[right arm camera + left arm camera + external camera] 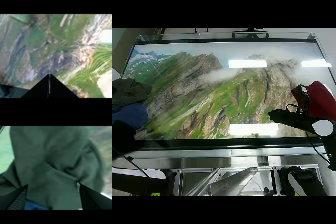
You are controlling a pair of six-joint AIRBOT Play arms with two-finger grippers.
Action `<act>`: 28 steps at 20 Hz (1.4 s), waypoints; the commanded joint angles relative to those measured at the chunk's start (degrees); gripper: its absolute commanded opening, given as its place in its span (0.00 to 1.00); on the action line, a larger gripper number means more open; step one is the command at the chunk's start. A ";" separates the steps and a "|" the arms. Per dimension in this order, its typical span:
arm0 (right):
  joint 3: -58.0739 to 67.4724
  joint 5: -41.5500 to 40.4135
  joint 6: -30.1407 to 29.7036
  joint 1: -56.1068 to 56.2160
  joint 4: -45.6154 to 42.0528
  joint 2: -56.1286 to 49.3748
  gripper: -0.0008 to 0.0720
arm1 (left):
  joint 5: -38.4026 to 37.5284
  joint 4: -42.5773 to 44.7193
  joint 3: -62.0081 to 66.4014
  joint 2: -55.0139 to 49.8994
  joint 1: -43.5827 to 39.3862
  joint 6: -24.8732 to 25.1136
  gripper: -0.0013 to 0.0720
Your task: Fold the shirts.
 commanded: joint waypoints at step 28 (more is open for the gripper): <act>0.02 -0.81 0.00 -0.17 6.08 0.04 0.05 | -28.61 -47.82 18.88 9.44 -42.40 2.89 0.06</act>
